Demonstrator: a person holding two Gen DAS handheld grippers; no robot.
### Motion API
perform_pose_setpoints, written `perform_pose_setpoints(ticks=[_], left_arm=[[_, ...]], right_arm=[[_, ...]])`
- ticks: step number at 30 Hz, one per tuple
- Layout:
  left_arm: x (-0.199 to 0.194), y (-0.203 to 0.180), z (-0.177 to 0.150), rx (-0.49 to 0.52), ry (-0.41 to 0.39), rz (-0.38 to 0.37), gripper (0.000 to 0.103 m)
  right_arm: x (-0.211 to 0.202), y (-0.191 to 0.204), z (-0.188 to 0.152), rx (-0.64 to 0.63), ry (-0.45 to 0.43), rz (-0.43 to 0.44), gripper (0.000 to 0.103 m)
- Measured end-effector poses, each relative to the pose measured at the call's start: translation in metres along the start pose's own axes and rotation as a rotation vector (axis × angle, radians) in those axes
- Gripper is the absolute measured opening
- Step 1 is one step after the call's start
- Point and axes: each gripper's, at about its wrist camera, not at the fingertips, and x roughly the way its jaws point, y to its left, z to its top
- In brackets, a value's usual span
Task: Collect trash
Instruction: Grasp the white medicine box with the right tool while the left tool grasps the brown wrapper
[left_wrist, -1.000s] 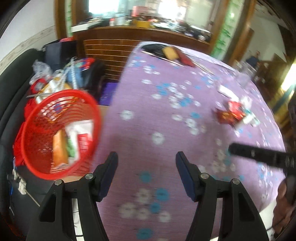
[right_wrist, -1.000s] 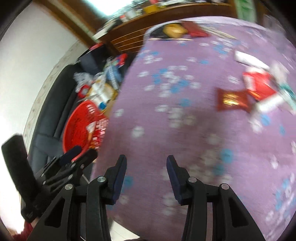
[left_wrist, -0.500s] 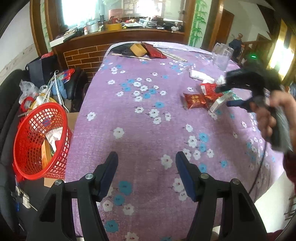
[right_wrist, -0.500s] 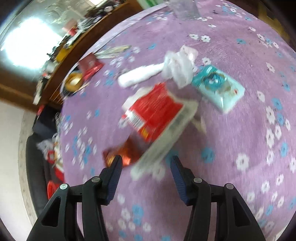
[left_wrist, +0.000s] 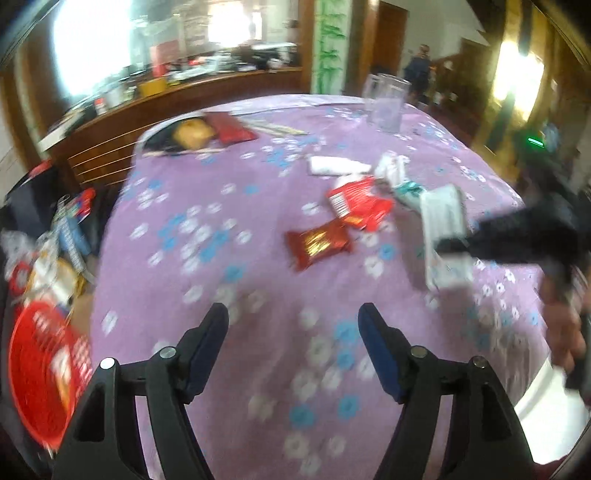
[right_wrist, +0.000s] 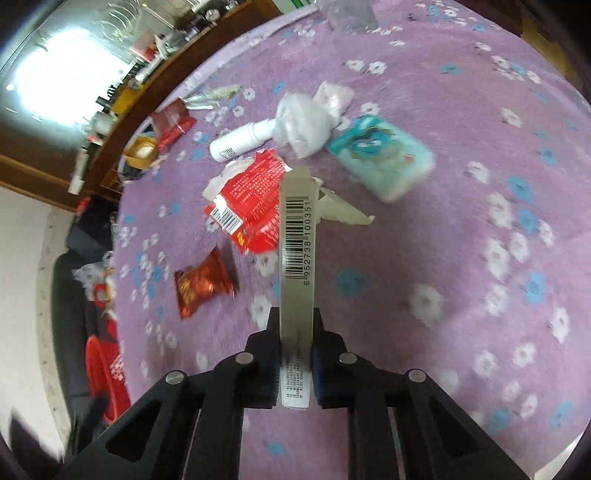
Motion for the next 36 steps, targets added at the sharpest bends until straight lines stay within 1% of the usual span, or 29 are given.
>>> perform_pose_setpoints(ticks=[2, 3, 5, 7, 8, 11, 12, 14, 17, 18, 20, 23, 26, 30, 31, 33, 34, 36], left_arm=[[0.016, -0.006, 0.016, 0.026, -0.007, -0.01, 0.072], [0.032, -0.009, 0.028, 0.046, 0.003, -0.015, 0.073], [0.053, -0.011, 0.044, 0.051, 0.023, -0.018, 0.073], [0.077, -0.01, 0.06, 0.04, 0.047, -0.046, 0.073], [0.091, -0.009, 0.067, 0.029, 0.073, -0.061, 0.073], [0.121, -0.006, 0.079, 0.015, 0.13, -0.122, 0.072], [0.127, -0.006, 0.081, 0.017, 0.142, -0.128, 0.072], [0.145, -0.004, 0.082, -0.001, 0.187, -0.167, 0.072], [0.156, -0.003, 0.074, -0.024, 0.25, -0.197, 0.072], [0.152, -0.007, 0.07, -0.004, 0.237, -0.194, 0.072], [0.145, -0.016, 0.059, 0.036, 0.256, -0.234, 0.072], [0.129, -0.031, 0.041, 0.081, 0.24, -0.248, 0.072], [0.125, -0.037, 0.036, 0.073, 0.227, -0.208, 0.072], [0.12, -0.03, 0.047, -0.021, 0.191, -0.172, 0.072], [0.12, -0.028, 0.051, -0.045, 0.191, -0.171, 0.072], [0.126, -0.025, 0.056, -0.082, 0.215, -0.131, 0.071], [0.13, -0.025, 0.058, -0.087, 0.232, -0.11, 0.061], [0.139, -0.026, 0.056, -0.1, 0.272, -0.097, 0.047]], right_arm=[[-0.018, -0.01, -0.013, -0.016, -0.011, 0.017, 0.014], [-0.027, -0.015, -0.02, -0.019, -0.017, 0.028, 0.014], [-0.044, -0.025, -0.032, -0.025, -0.033, 0.033, 0.014], [-0.059, -0.034, -0.042, -0.025, -0.047, 0.036, 0.014], [-0.067, -0.039, -0.047, -0.02, -0.056, 0.037, 0.014], [-0.08, -0.053, -0.057, -0.008, -0.067, 0.029, 0.014], [-0.082, -0.058, -0.059, 0.001, -0.067, 0.028, 0.014], [-0.084, -0.065, -0.061, 0.016, -0.065, 0.028, 0.014], [-0.087, -0.074, -0.064, 0.04, -0.063, 0.029, 0.014], [-0.088, -0.075, -0.064, 0.044, -0.062, 0.033, 0.014], [-0.089, -0.074, -0.063, 0.044, -0.066, 0.038, 0.014], [-0.089, -0.069, -0.064, 0.033, -0.07, 0.047, 0.014], [-0.086, -0.061, -0.064, 0.019, -0.067, 0.052, 0.014], [-0.082, -0.05, -0.064, -0.008, -0.067, 0.051, 0.014], [-0.082, -0.048, -0.065, -0.016, -0.069, 0.047, 0.014], [-0.082, -0.045, -0.067, -0.029, -0.069, 0.042, 0.014], [-0.081, -0.044, -0.068, -0.032, -0.067, 0.041, 0.014], [-0.081, -0.043, -0.07, -0.03, -0.063, 0.041, 0.014]])
